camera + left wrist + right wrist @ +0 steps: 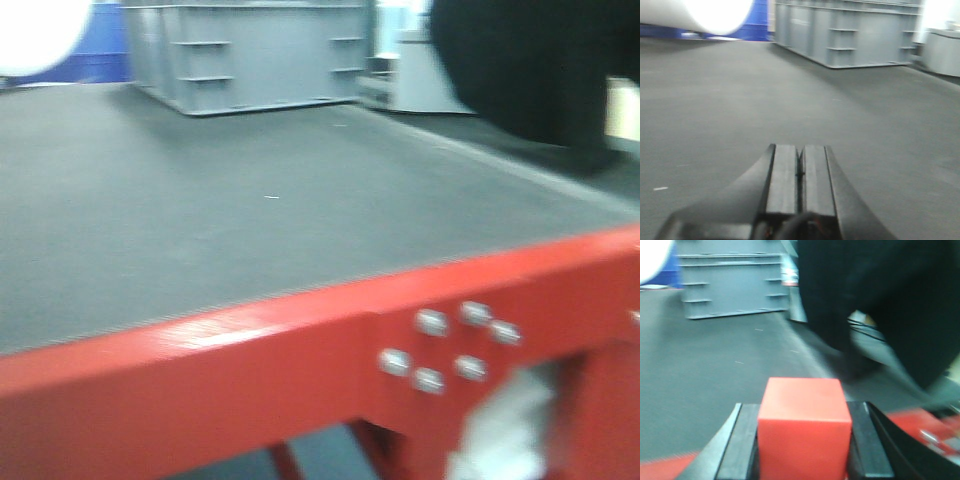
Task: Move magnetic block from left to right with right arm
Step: 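Turn and drive up to the second carpeted table, then lower the held red cube onto the table with the right gripper, then open the right gripper and raise it off the cube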
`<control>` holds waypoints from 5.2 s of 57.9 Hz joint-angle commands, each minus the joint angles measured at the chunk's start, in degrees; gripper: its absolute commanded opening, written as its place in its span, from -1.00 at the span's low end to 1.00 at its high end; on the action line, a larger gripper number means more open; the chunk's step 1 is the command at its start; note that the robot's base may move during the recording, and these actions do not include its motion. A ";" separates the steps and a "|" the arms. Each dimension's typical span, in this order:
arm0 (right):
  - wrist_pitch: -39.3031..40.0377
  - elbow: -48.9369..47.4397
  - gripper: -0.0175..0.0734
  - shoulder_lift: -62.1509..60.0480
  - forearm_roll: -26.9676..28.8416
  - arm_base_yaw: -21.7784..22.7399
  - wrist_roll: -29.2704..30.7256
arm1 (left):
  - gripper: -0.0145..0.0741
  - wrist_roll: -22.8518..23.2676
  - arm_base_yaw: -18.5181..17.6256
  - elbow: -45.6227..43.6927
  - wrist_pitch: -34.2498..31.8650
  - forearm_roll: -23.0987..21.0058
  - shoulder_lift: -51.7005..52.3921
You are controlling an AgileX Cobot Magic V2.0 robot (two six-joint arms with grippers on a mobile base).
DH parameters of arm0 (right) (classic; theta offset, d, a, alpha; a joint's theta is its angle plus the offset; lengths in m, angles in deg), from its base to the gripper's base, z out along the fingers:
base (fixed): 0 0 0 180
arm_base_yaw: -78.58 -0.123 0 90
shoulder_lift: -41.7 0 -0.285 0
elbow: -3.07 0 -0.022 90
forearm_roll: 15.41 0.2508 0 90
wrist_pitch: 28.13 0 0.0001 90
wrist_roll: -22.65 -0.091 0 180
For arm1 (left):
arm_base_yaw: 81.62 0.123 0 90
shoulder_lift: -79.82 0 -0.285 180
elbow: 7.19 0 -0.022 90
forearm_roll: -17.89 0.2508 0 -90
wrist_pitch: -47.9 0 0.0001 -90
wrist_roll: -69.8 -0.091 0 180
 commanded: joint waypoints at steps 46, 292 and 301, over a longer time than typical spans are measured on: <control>5.11 -1.85 0.11 0.63 0.08 0.20 0.27 | -0.96 0.43 0.10 0.46 -4.63 -0.15 0.57; -45.85 -72.58 0.72 100.28 -4.00 -35.81 -40.81 | -0.96 0.43 0.10 0.46 -4.63 -0.15 0.57; -45.85 -72.58 0.72 99.36 -3.48 -35.81 -40.69 | -0.96 0.43 0.10 0.46 -4.63 -0.15 0.57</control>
